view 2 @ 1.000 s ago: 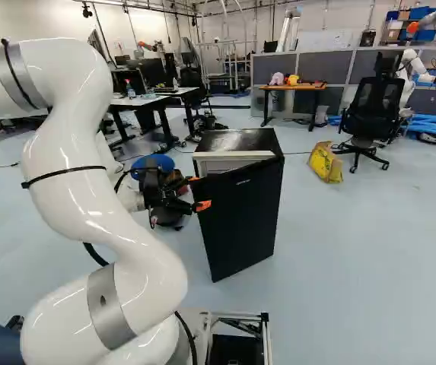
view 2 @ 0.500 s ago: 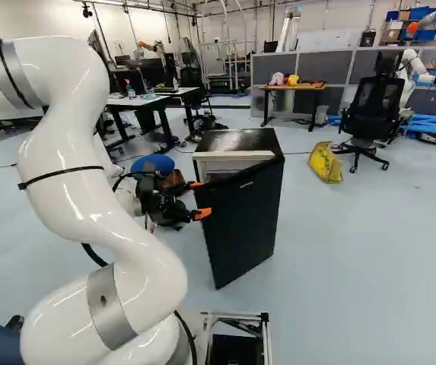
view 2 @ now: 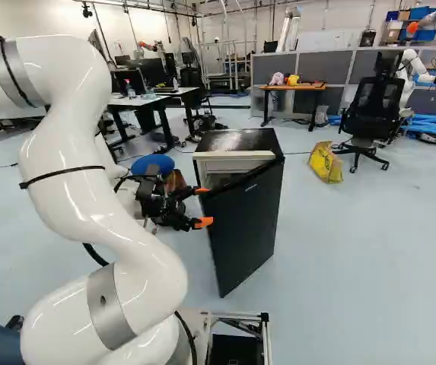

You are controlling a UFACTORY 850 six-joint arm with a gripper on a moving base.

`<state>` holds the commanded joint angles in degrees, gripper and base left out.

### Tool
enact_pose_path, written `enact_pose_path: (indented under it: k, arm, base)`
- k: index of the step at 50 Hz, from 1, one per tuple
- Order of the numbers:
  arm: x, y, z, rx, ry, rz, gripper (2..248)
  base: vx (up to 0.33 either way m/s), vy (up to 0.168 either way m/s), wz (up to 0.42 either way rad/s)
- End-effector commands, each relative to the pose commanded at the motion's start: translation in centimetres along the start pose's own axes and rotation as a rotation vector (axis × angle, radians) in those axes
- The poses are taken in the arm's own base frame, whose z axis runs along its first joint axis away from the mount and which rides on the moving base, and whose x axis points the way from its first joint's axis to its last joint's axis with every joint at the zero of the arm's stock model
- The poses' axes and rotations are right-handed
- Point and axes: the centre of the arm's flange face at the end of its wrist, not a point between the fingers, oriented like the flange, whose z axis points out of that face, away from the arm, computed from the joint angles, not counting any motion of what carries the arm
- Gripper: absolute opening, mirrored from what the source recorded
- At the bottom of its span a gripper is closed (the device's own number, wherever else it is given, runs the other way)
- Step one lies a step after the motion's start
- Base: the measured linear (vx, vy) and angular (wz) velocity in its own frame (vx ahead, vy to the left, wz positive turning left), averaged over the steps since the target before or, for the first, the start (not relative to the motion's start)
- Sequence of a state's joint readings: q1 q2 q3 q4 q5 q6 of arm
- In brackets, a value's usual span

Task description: Grab a drink from the fridge

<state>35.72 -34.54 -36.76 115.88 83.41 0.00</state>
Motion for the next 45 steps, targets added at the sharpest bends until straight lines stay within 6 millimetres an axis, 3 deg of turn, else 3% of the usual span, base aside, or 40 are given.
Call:
enact_pose_path:
  k: [45]
  arm:
    - [1.2,-0.9,4.5,-0.399,-0.020,0.098,247]
  base:
    - [0.000,0.000,0.000]
